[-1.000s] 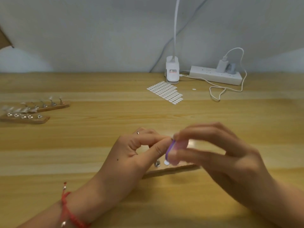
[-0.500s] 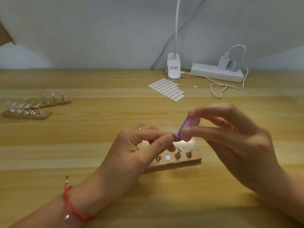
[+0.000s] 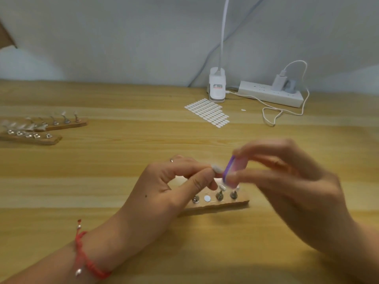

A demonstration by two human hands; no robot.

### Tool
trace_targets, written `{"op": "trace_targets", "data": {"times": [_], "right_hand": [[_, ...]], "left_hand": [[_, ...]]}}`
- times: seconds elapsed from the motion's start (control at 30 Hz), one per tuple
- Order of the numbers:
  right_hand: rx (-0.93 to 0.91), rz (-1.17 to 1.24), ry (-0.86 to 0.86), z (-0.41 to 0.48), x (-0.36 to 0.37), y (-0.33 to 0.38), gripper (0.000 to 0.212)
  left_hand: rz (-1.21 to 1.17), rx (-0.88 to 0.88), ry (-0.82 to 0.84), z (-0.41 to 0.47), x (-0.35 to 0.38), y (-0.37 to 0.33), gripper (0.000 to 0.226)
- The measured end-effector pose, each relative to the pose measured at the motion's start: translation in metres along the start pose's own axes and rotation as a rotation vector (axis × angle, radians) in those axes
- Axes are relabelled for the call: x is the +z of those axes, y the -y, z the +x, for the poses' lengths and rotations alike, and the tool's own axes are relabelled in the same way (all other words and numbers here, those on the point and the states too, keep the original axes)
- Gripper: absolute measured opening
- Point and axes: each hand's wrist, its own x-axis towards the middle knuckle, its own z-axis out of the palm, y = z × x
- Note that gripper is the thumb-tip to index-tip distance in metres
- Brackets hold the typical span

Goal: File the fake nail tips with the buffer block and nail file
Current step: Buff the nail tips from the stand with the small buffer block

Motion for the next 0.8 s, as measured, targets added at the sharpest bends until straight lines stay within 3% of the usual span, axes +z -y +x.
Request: {"op": "trace_targets", "data": {"times": [0.2, 0.47, 0.57, 0.67, 0.8], "right_hand": [[-0.027, 0.001, 0.019, 0.0, 0.008, 0.005, 0.02], [0.162, 0.143, 0.056, 0.003, 0.004, 0.011, 0.018], [0.064, 0.01, 0.021, 0.004, 0.005, 0.01, 0.023], [0.049, 0.035, 0.057, 0.003, 0.005, 0.011, 0.017], [-0.023, -0.03, -0.016, 0.001, 0.004, 0.011, 0.018]], "left_hand": [[0.023, 0.022, -0.014, 0.0, 0.0, 0.0, 0.021], [0.047, 0.028, -0.017, 0.0, 0.002, -0.001, 0.023], [0.07, 0.021, -0.019, 0.0, 0.001, -0.001, 0.019], [0.053, 0.022, -0.021, 0.0, 0.002, -0.001, 0.018], [0.07, 0.032, -0.018, 0.0, 0.002, -0.001, 0.02]]}}
